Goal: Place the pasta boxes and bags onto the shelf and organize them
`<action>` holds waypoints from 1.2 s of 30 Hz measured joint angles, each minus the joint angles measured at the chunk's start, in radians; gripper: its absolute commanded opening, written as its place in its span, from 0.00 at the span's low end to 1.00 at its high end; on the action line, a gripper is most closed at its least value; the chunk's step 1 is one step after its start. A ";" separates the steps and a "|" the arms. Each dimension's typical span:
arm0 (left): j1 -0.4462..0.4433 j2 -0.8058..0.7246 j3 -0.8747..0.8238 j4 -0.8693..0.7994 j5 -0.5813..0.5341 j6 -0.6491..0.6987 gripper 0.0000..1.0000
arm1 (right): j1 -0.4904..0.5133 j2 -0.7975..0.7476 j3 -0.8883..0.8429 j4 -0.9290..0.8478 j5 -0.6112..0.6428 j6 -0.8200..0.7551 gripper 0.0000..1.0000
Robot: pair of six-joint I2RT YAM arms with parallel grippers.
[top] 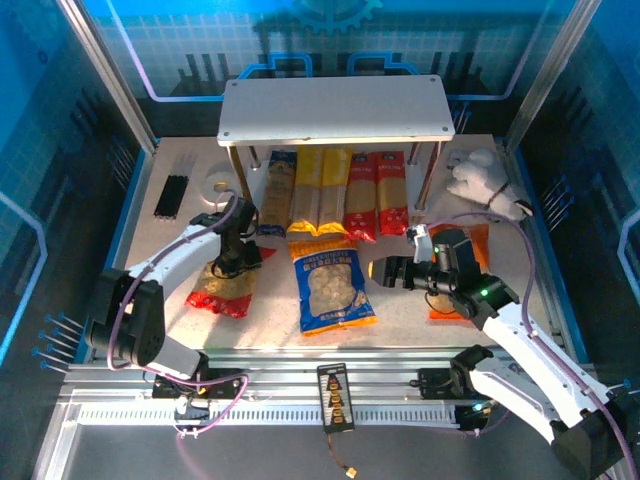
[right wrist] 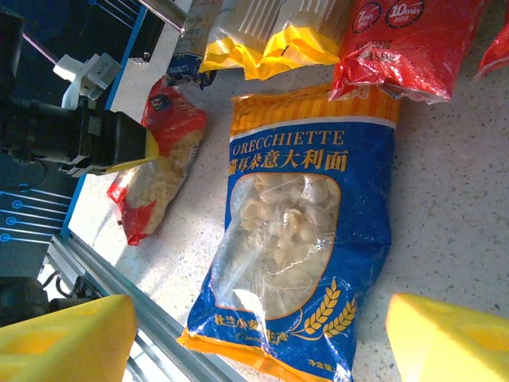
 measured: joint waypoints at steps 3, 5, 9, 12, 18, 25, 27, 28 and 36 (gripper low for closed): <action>-0.008 0.000 -0.006 0.027 0.010 -0.012 0.53 | 0.000 -0.006 0.002 -0.021 0.016 -0.010 0.83; -0.019 -0.012 -0.006 0.040 0.012 -0.019 0.59 | 0.000 -0.010 0.005 -0.041 0.032 -0.019 0.83; -0.053 -0.109 -0.006 0.041 -0.003 -0.023 0.51 | 0.000 -0.013 0.016 -0.071 0.055 -0.033 0.83; -0.068 -0.217 0.000 0.012 -0.074 -0.022 0.39 | 0.000 -0.013 0.027 -0.089 0.071 -0.041 0.83; -0.069 -0.344 -0.016 -0.031 -0.215 -0.035 0.34 | 0.000 -0.013 0.076 -0.163 0.143 -0.078 0.84; -0.096 -0.453 -0.106 0.023 -0.234 -0.049 0.41 | -0.005 0.038 0.209 -0.324 0.476 -0.164 0.93; -0.108 -0.489 -0.109 0.036 -0.233 -0.049 0.42 | -0.031 0.071 0.210 -0.358 0.558 -0.177 0.96; -0.113 -0.511 -0.109 0.046 -0.233 -0.047 0.42 | -0.055 0.090 0.209 -0.371 0.586 -0.181 0.98; -0.119 -0.613 -0.109 0.084 -0.186 -0.015 0.50 | -0.280 0.222 0.178 -0.360 0.622 -0.186 1.00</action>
